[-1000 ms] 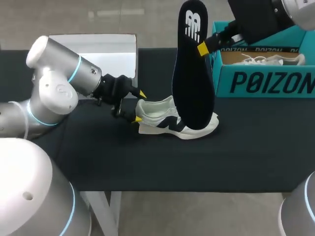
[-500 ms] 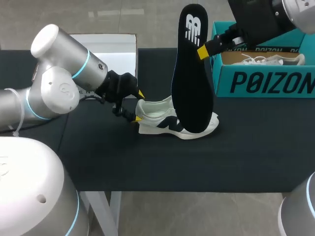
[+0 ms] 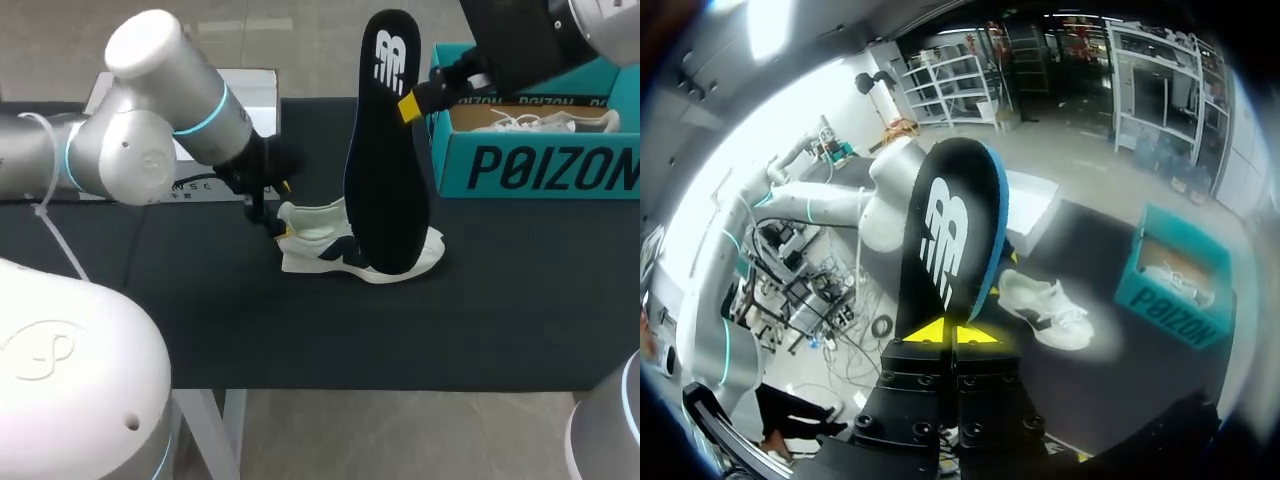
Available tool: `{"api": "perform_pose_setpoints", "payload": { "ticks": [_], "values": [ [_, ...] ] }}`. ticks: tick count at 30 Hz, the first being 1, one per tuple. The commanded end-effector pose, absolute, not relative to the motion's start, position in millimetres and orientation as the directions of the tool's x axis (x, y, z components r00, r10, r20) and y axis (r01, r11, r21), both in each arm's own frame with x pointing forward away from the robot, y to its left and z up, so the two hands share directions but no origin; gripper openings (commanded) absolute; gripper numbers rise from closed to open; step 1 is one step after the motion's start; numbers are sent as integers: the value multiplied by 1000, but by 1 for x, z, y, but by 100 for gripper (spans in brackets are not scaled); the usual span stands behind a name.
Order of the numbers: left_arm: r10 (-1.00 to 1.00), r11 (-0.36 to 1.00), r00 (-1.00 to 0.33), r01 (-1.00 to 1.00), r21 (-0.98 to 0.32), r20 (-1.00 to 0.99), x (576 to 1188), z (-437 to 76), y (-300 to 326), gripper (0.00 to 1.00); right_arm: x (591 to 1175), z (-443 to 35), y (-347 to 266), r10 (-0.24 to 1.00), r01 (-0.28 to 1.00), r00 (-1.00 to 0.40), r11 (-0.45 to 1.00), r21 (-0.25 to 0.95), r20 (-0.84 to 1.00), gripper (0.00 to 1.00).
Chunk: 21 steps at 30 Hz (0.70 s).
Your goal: Take the shoe out of the shoebox, open the shoe tongue, remove and reinsert the insole, then place the shoe into the shoebox
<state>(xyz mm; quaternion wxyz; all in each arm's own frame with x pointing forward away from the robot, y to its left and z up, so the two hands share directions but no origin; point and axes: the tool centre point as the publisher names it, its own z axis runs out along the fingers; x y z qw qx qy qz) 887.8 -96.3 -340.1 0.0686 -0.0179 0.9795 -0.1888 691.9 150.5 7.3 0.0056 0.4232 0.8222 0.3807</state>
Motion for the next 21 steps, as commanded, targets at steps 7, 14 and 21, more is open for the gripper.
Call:
{"api": "perform_pose_setpoints", "payload": {
  "ticks": [7, 14, 21],
  "values": [
    [-4, 998, -987, 6, -60, -163, 889, -338, -106, 100, 694, 7, 151, 712, 706, -624, 338, 622, 322, 0],
    [-119, 992, -989, -114, -57, -83, 896, -331, -103, 100, 695, 10, 152, 713, 712, -621, 340, 614, 325, 0],
    [-20, 991, -999, -26, -128, 44, 896, -325, -101, 100, 695, 10, 153, 716, 717, -616, 336, 610, 330, 0]
  ]
}}
